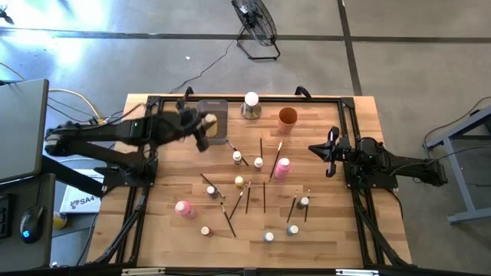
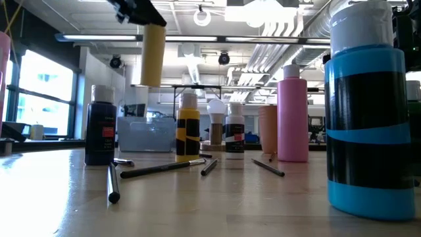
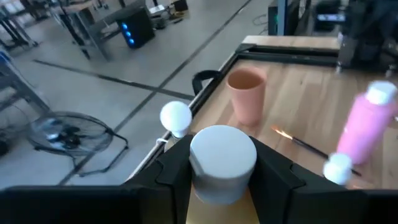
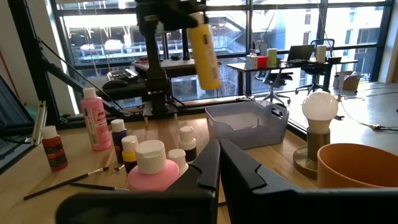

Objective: Pick & Place Paint Supplies
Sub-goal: Put the large yellow paint bottle into the gray bin

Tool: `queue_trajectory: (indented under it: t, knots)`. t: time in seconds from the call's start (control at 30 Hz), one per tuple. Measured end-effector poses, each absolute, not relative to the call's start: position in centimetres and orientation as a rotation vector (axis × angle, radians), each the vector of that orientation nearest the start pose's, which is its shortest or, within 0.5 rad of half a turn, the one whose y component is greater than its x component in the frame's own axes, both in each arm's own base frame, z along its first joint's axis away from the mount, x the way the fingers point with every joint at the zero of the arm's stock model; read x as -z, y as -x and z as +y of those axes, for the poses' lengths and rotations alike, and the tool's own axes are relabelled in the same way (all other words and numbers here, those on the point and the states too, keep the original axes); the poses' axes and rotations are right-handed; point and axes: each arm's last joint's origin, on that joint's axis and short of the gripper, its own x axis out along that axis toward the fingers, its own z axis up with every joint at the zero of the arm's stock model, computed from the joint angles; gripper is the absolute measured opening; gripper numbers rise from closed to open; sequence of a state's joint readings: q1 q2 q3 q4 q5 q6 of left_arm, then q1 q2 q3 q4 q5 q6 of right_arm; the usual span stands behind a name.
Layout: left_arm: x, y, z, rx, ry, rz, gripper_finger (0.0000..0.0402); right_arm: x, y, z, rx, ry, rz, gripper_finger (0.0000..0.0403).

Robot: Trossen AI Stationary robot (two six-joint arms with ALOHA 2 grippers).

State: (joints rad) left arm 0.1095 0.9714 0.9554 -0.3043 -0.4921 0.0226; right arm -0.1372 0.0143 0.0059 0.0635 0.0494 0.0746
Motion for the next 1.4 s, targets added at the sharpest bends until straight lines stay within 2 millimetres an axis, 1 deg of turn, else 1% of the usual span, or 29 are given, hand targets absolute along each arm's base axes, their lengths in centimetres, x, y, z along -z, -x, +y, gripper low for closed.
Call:
queue_trajectory:
  t: [0.13,0.23,0.4,0.5,0.57,0.73,0.83,0.93,1.03,1.27,1.4]
  knots:
    - [-33.9,-19.6,7.3,-0.578,-0.027,0.351,0.0119,-17.0,-9.7,-1.5,0.184,-0.072,-0.062,0.0004]
    - [-33.3,-19.1,9.6,-0.589,-0.003,0.32,0.0119,-17.1,-9.7,-1.5,0.185,-0.072,-0.062,0.0004]
    - [-31.2,-17.7,12.7,-0.635,0.02,0.265,0.0121,-17.1,-9.7,-1.5,0.185,-0.072,-0.062,0.0004]
    - [-29.7,-16.7,14.1,-0.651,0.035,0.232,0.0121,-17.0,-9.7,-1.5,0.185,-0.072,-0.062,0.0004]
    - [-28.7,-16.1,14.8,-0.674,0.048,0.233,0.0122,-17.0,-9.7,-1.5,0.184,-0.072,-0.062,0.0004]
    - [-26.9,-14.7,15.9,-0.698,0.102,0.205,0.0122,-17.1,-9.7,-1.5,0.184,-0.072,-0.062,0.0004]
    - [-26.1,-14.5,16.3,-0.692,0.115,0.191,0.0122,-17.1,-9.7,-1.5,0.185,-0.072,-0.062,0.0004]
    - [-25.5,-14.7,16.7,-0.693,0.113,0.179,0.0122,-17.0,-9.7,-1.5,0.185,-0.072,-0.062,0.0004]
    - [-24.4,-15.1,17.2,-0.691,0.138,0.221,0.0122,-17.0,-9.7,-1.5,0.188,-0.072,-0.062,0.0004]
    - [-22.4,-16.4,18.7,-0.697,0.178,0.247,0.0122,-17.0,-9.7,-1.5,0.189,-0.072,-0.062,0.0004]
    - [-21.6,-16.9,19.3,-0.705,0.178,0.249,0.0122,-17.0,-9.7,-1.5,0.189,-0.072,-0.062,0.0004]
